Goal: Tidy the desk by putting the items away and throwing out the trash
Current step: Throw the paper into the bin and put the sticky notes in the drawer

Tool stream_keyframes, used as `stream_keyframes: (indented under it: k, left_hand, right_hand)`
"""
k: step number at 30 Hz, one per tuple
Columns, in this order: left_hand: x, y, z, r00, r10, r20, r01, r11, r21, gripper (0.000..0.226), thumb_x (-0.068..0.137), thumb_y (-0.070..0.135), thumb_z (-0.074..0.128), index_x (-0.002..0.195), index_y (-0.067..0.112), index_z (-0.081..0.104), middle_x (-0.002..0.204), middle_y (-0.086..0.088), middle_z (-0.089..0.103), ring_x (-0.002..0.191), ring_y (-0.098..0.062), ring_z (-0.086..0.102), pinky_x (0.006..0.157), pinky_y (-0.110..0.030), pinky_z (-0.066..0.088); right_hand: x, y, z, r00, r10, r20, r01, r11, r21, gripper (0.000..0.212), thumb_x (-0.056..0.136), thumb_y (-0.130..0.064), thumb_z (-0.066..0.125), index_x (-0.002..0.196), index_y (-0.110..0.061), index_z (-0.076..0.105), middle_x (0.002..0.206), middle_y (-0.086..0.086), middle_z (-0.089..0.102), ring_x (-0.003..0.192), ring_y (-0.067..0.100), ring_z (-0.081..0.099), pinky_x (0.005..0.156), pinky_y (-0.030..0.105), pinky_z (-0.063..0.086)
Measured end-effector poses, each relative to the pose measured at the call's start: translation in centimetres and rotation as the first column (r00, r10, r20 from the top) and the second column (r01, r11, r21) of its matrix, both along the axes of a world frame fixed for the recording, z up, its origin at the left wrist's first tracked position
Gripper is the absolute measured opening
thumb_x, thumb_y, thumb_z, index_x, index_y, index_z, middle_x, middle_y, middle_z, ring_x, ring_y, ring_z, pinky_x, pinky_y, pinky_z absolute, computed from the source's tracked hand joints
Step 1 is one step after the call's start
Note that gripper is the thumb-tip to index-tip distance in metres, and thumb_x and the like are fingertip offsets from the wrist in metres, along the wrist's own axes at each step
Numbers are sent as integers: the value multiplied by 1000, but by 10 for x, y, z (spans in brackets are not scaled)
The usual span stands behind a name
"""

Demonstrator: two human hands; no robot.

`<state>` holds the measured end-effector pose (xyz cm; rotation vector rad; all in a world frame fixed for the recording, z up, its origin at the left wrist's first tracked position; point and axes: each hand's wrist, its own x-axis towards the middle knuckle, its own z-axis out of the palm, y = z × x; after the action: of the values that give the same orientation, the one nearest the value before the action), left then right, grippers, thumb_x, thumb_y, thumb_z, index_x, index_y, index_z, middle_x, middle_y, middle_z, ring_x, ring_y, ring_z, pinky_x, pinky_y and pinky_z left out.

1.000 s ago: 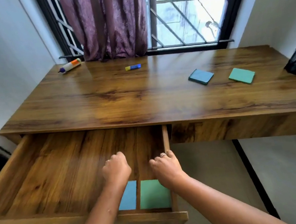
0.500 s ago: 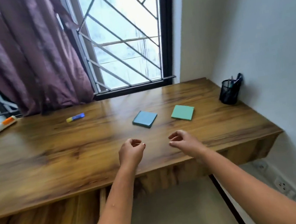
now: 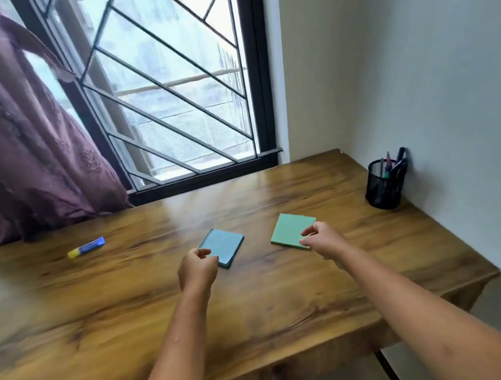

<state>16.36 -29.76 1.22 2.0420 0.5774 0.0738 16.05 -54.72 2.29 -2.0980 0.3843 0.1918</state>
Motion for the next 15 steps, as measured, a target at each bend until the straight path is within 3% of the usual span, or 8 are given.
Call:
stream_keyframes:
  k: [2,4,7,9,11,15]
  left_hand:
    - [25,-6,-7,996,-38,-82,53,981,184,39,78,19,62,117,23,59,127,-7,56,115,-29,51,93,-35,43]
    - [46,-9,-8,984,-68,-164,119,939,323,58,78,26,66,132,28,45,139,-6,40,126,-30,39,100,-41,36]
    - [70,0,-13,937,-118,-329,256,871,418,96,71,37,76,146,37,17,146,-5,30,133,-29,31,105,-45,31]
    - [84,7,-20,898,-178,-403,354,837,418,107,67,38,80,148,37,10,144,-7,36,133,-30,34,105,-43,34]
    - [92,10,-25,886,-211,-413,393,814,427,105,67,36,81,148,37,14,137,-10,43,129,-31,39,102,-39,40]
    - [105,-1,-28,854,-230,-466,456,762,459,100,65,32,84,143,37,22,131,-12,42,126,-32,39,98,-41,44]
  right_hand:
    - [23,-4,-9,999,24,-33,-28,992,-126,35,82,-22,65,117,-17,59,122,7,60,104,22,58,79,28,47]
    - [46,-7,-13,997,35,-72,-54,956,-289,54,81,-30,67,130,-16,49,134,9,49,120,27,51,95,31,43]
    - [72,-12,-16,981,88,-170,-157,878,-452,84,77,-43,71,145,-15,29,147,9,34,134,31,34,106,37,35]
    - [83,-12,-20,966,132,-223,-230,835,-501,101,75,-47,74,150,-14,16,153,7,27,140,29,25,110,39,30]
    - [91,-10,-22,963,151,-222,-250,807,-535,102,74,-48,75,150,-13,16,152,5,28,141,27,23,109,40,32]
    - [105,-7,-23,959,134,-251,-260,771,-582,82,71,-47,78,135,-13,40,140,6,40,134,28,32,101,38,39]
